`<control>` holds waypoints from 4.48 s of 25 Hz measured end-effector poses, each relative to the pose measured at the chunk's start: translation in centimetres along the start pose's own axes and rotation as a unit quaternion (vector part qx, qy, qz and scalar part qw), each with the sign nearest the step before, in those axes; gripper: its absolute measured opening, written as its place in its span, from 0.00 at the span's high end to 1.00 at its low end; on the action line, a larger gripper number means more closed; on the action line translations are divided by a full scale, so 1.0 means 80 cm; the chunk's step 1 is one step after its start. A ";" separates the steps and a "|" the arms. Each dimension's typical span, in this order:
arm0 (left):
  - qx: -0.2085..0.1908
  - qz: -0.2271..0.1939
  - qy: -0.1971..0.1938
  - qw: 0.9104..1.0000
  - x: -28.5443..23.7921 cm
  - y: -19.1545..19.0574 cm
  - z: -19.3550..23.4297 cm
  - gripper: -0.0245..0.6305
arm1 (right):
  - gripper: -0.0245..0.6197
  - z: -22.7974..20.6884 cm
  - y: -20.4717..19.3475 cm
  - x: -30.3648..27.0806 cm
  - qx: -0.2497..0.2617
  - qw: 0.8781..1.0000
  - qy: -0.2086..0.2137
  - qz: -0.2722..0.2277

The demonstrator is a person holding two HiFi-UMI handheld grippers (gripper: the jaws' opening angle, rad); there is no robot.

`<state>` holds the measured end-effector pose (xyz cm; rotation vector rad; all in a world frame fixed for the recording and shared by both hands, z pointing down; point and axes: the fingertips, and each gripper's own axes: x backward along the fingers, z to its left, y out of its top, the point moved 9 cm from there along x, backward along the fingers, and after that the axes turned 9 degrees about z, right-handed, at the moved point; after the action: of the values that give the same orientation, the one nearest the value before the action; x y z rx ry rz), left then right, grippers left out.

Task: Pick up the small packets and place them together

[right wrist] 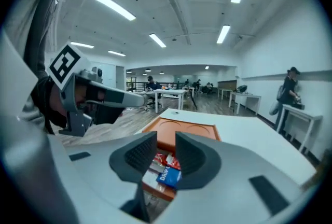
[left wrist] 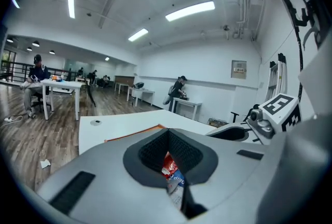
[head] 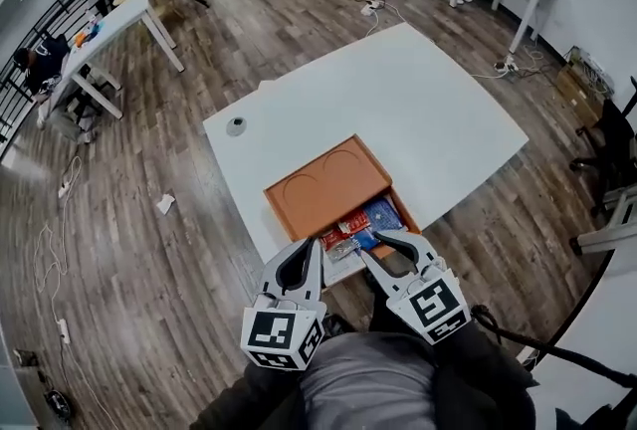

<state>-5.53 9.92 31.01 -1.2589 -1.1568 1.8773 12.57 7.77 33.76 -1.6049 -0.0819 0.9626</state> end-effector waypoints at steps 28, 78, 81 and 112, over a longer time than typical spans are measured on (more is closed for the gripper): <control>0.076 0.024 0.087 0.993 -0.041 0.008 0.065 0.96 | 0.66 -0.038 -0.032 -0.165 0.127 0.931 0.145 0.310; 0.107 -0.008 0.177 0.978 -0.013 0.022 0.093 0.96 | 0.89 -0.071 0.065 -0.208 0.184 0.951 0.136 0.206; 0.107 -0.008 0.174 0.979 -0.011 0.017 0.093 0.96 | 0.82 -0.069 0.063 -0.211 0.182 0.952 0.133 0.207; 0.089 0.016 0.112 0.990 0.020 -0.010 0.044 0.96 | 0.68 -0.002 -0.015 -0.130 0.156 0.943 0.186 0.229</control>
<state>-9.38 10.40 31.70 -1.3517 -0.8374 1.7654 6.40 2.40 40.29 -1.5035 0.7013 0.9440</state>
